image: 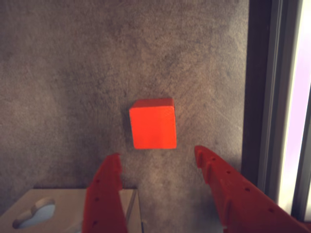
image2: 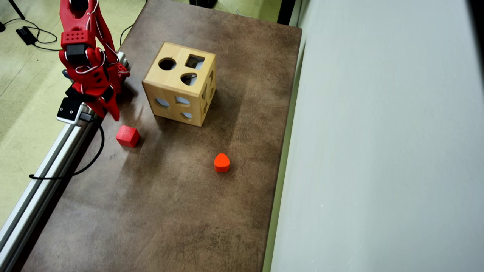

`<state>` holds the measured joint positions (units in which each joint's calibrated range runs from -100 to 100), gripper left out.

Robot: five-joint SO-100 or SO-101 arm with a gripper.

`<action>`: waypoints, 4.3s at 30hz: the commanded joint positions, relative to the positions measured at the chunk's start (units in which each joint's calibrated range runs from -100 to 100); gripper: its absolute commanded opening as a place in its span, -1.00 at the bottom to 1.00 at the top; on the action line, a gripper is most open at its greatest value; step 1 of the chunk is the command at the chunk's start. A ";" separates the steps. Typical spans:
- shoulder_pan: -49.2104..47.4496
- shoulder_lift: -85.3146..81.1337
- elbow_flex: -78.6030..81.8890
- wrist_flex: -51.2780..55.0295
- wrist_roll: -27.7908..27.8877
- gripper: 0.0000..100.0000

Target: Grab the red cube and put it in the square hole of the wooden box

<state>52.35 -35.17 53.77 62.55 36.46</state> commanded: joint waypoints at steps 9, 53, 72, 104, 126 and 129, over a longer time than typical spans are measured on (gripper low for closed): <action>-0.50 0.22 4.10 -1.55 0.39 -0.42; -0.64 18.57 6.43 -19.57 -0.10 -0.39; -2.80 23.83 6.34 -19.57 -0.15 -0.39; -4.21 27.48 5.62 -19.65 -0.15 -0.39; -4.21 27.48 5.98 -25.84 -0.15 -0.39; -4.14 27.48 6.34 -26.80 -0.15 -0.39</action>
<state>48.54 -7.37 60.54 37.29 36.46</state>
